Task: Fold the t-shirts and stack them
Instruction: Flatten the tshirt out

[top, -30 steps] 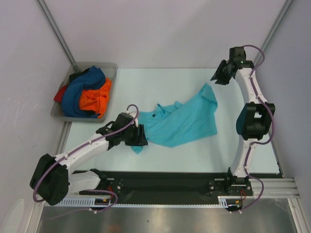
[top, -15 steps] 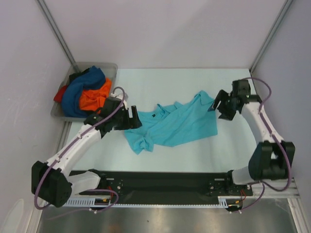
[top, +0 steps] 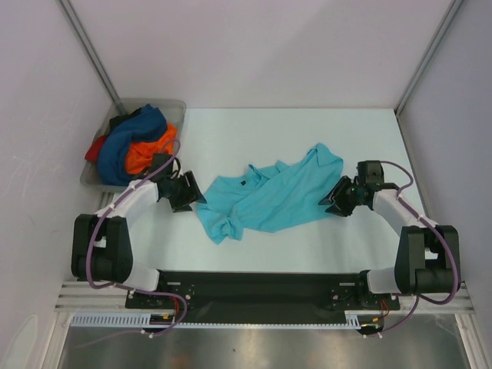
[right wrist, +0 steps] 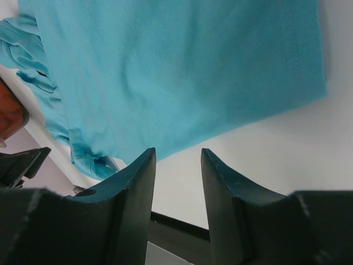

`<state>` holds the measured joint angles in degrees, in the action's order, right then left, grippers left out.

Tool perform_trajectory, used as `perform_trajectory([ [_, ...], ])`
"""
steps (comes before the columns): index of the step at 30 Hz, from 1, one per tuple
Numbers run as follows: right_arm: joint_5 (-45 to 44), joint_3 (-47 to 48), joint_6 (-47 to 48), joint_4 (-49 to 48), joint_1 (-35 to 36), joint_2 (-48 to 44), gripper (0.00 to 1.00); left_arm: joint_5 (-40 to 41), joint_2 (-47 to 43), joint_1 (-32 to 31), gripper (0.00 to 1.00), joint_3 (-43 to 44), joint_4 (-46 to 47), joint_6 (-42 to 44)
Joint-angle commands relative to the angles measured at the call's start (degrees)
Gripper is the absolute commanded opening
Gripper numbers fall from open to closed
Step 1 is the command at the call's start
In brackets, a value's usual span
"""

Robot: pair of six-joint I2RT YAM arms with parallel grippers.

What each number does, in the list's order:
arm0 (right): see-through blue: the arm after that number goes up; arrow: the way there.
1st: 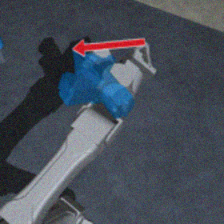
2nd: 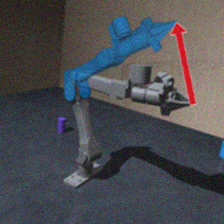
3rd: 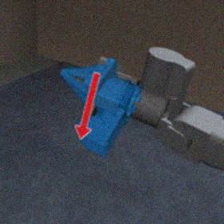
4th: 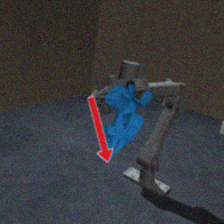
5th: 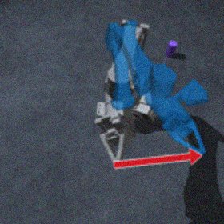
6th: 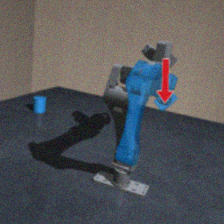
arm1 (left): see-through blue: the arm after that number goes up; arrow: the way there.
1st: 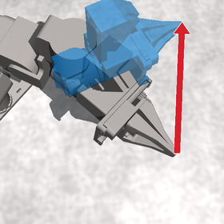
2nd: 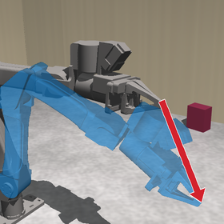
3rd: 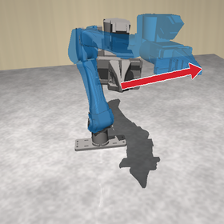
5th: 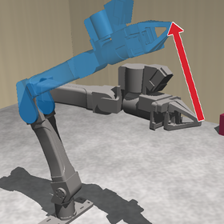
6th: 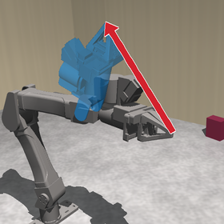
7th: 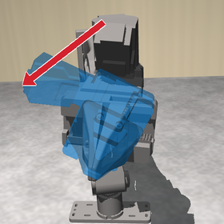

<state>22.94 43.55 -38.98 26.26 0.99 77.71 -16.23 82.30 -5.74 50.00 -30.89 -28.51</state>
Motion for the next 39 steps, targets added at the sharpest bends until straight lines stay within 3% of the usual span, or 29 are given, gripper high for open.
perform_trajectory([
  [1, 0.71, 0.48, -0.31, -4.46, -0.55, 1.39, 0.44, -3.11, 2.07, 1.08, 0.65, -0.25, 1.54, 0.03],
  [8, -2.37, -0.04, -0.04, 1.24, -2.75, 2.45, 0.46, -1.44, 1.99, 1.34, 0.62, -0.16, -0.66, 2.23],
  [14, -5.53, -1.54, 1.98, 3.01, -4.24, 1.12, 0.57, -1.53, 0.84, 1.34, 0.63, -0.16, -1.71, 2.50],
  [24, -0.97, -1.98, 2.16, -3.49, -5.21, 8.50, 0.53, -0.73, -4.68, 1.43, 0.66, -2.36, -2.24, 1.88],
  [30, -0.35, -2.77, 4.09, -7.09, -5.30, 9.74, 0.41, 1.20, -10.57, 1.34, 0.68, -4.73, -4.70, 2.32],
  [33, -0.09, -2.86, 6.11, -7.46, -5.39, 10.70, 0.18, 2.25, -12.77, 1.34, 0.68, -4.65, -6.98, 2.85],
  [34, -0.44, -2.94, 6.20, -6.58, -5.39, 10.36, 0.00, 2.34, -13.04, 1.26, 0.69, -4.12, -8.20, 3.11],
  [39, -7.11, -6.45, 2.26, 2.89, -5.04, 1.76, 0.00, 2.87, -13.83, 1.26, 0.70, -4.20, -6.90, 1.45],
])
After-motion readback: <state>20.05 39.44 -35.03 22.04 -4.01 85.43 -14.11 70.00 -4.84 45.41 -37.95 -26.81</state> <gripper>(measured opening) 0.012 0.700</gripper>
